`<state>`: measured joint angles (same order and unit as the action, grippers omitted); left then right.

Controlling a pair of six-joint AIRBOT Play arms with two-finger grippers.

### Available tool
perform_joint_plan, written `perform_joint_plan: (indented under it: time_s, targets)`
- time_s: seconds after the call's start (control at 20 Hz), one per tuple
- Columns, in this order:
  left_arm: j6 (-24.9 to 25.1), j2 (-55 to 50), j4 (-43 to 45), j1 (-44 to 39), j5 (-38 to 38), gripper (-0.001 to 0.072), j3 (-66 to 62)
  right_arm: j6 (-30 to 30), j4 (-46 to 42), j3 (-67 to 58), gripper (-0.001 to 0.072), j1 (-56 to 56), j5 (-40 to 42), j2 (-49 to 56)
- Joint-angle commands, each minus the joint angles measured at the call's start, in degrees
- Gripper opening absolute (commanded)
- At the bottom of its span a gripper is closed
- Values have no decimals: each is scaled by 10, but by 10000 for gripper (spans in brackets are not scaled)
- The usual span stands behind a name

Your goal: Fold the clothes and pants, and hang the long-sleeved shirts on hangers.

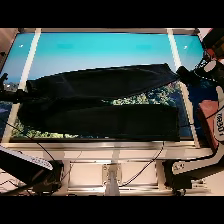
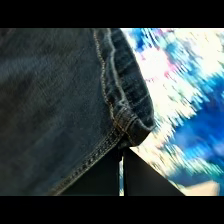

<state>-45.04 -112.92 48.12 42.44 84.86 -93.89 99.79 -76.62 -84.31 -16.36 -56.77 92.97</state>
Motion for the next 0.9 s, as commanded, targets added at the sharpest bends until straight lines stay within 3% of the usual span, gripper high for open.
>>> perform_joint_plan:
  time_s: [0.0,0.3,0.45,0.65,0.85]
  targets:
    - [-2,4,-20,0,-29,66,-2,4,-83,24,17,12,-60,-57]
    - [-3,39,-52,0,-127,66,-4,49,-92,179,17,47,30,-111]
    - [-28,55,-49,5,-173,66,-4,91,-91,257,17,54,85,-126]
    - [-85,54,65,6,-175,66,-3,103,-90,303,17,54,96,-146]
    - [-88,54,83,7,-177,66,-3,137,-89,349,17,55,135,-171]
